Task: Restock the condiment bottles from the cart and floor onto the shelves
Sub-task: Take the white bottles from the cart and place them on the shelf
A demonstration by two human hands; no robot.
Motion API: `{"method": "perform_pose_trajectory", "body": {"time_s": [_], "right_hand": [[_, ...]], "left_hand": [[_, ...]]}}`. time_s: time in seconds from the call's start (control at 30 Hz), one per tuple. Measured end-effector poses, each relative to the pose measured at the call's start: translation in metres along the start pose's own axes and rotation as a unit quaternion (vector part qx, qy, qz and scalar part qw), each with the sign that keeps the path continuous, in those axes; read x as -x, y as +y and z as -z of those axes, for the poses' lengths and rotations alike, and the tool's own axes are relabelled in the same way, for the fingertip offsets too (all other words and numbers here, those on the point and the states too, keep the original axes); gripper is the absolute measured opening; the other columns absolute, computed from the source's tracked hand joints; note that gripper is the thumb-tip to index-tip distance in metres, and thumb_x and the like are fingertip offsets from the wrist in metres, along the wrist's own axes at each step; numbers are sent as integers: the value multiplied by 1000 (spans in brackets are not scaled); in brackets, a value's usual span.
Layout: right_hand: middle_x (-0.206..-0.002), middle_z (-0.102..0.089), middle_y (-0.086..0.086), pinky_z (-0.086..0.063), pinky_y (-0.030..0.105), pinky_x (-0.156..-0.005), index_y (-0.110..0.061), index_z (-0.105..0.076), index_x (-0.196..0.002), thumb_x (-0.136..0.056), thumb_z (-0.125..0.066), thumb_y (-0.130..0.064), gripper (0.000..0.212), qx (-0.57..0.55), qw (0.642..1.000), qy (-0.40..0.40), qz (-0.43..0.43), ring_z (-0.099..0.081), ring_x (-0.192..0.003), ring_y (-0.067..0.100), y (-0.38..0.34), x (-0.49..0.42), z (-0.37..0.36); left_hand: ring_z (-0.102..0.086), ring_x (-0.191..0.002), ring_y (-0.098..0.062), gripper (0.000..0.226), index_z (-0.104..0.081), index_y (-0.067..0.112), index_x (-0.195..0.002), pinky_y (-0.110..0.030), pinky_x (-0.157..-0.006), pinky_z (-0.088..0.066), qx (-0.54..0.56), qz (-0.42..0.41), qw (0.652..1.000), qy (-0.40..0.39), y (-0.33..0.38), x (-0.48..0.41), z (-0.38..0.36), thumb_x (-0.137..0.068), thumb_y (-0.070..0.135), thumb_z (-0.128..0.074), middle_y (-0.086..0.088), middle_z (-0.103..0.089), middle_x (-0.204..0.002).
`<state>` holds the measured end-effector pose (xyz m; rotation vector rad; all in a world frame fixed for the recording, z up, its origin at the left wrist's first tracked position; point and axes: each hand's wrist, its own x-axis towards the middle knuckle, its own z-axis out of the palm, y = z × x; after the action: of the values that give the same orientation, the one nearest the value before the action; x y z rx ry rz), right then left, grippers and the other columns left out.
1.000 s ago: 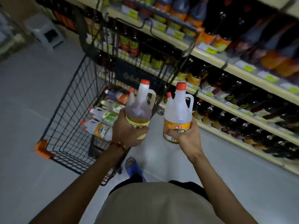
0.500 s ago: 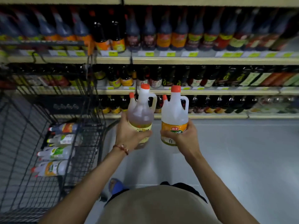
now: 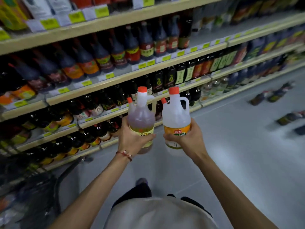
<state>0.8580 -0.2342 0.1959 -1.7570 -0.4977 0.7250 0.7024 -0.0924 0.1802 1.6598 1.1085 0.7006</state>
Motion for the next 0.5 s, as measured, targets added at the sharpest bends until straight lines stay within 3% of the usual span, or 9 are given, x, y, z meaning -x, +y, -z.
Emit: {"method": "perform_pose_trajectory", "body": {"time_s": [0.13, 0.2, 0.33, 0.43, 0.5], "right_hand": [[-107, -72, -11, -56, 19, -67, -25, -60, -120, -60, -101, -16, 73, 3, 999, 46, -5, -72, -91, 5, -7, -42, 46], [-105, -72, -12, -57, 19, -65, -29, -59, -116, -59, -101, -15, 72, 0, 998, 67, -2, -72, -90, 5, -12, -66, 67], [-107, -73, -11, -58, 17, -65, -35, -58, -114, -57, -101, -13, 74, 10, 996, 83, 14, -72, -91, 3, -22, -125, 105], [-106, -74, -10, -58, 18, -67, -35, -59, -113, -56, -101, -13, 74, 28, 995, 91, 17, -72, -91, 2, -29, -169, 134], [-108, -73, -10, -59, 18, -68, -31, -60, -118, -56, -101, -14, 77, 38, 994, 99, 12, -71, -91, 2, -32, -194, 152]], "left_hand": [[-66, -105, -8, 97, -48, 17, -134, -20, -82, -55, 24, -14, 999, -46, 21, -35, -55, -52, 10, -100, 3, -66, -120], [-66, -105, -3, 101, -48, 20, -135, -19, -83, -54, 36, -22, 997, -70, 35, -54, -82, -48, 17, -101, 6, -65, -120], [-66, -111, -7, 101, -48, 28, -131, -30, -91, -56, 46, -35, 993, -100, 59, -105, -142, -44, 33, -98, 8, -65, -123], [-68, -111, -14, 105, -51, 21, -134, -43, -95, -58, 47, -42, 992, -108, 78, -146, -187, -43, 39, -99, 3, -68, -123], [-67, -111, -10, 109, -51, 19, -136, -41, -95, -57, 41, -41, 992, -111, 91, -169, -214, -41, 43, -98, 5, -68, -122]]}}
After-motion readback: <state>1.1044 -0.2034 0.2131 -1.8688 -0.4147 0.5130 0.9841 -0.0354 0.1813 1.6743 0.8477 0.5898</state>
